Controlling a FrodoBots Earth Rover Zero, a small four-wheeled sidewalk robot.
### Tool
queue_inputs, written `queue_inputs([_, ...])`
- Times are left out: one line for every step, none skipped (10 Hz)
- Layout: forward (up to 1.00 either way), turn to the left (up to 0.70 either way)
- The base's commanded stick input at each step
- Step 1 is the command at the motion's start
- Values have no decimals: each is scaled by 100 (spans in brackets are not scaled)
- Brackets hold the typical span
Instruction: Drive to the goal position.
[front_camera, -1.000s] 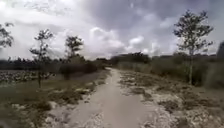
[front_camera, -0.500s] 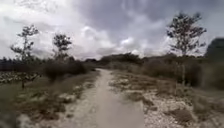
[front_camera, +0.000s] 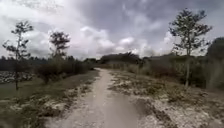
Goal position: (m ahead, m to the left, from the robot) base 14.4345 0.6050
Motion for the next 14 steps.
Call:
queue_inputs([70,0])
queue_inputs([70,0])
queue_inputs([70,0])
queue_inputs([70,0])
queue_inputs([70,0])
queue_inputs([70,0])
queue_inputs([70,29])
queue_inputs([70,35])
queue_inputs([70,18])
queue_inputs([70,0])
queue_inputs([70,0])
queue_inputs([70,0])
queue_inputs([70,0])
queue_inputs([70,0])
